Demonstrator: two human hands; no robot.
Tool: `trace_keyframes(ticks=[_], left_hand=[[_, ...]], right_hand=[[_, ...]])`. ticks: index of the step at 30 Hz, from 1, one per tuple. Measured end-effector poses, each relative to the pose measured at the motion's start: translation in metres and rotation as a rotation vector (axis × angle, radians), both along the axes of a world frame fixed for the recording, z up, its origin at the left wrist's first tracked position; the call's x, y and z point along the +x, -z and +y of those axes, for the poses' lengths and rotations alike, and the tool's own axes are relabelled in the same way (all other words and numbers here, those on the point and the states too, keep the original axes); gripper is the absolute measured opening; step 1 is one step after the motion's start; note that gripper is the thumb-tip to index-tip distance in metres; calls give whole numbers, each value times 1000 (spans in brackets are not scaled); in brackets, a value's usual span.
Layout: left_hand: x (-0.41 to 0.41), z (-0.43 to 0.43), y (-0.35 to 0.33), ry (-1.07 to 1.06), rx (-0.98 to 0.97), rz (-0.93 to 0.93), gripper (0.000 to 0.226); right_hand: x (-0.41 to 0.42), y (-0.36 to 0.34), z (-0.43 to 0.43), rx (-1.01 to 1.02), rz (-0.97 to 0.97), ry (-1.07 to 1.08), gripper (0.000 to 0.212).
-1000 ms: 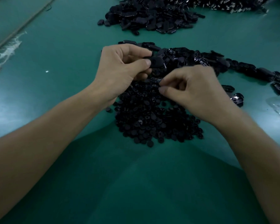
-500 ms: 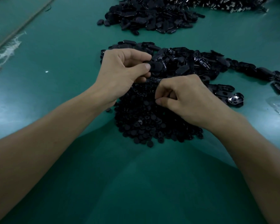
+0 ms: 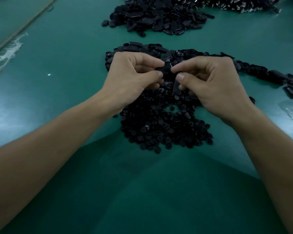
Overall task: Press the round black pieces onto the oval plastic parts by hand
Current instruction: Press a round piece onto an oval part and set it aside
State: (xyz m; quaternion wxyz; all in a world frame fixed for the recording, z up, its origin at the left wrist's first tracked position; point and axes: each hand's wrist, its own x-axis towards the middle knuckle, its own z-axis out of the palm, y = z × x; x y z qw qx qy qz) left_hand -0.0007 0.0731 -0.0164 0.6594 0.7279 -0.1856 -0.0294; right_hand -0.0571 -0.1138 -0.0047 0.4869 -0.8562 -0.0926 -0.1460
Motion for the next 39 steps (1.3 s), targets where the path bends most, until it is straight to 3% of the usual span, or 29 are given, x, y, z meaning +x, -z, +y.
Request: trace_keyframes(ticks=[6,13,17,22,28,39], left_hand=[[-2,0,-2,13,-13,12,16],[-4,-1,-4,28,-24,3,16],[-6,-1,-6,39,-17,-32,17],[-8,-2,-4,34,64,-120,20],[-9,-3,-2,18,159,-225,21],[-14,-5,-5,59,283,-336,21]], right_hand=[[-1,-4,2,189,43,-20,13],[-2,-7,2,208,42,-28,24],[-4,-6,2,110,21,16,20],[-7,-2,5,-83,-34,35,35],[-7,-2,7,-149,-66,59,42],[-12,-4,15,-319,-111,90,26]])
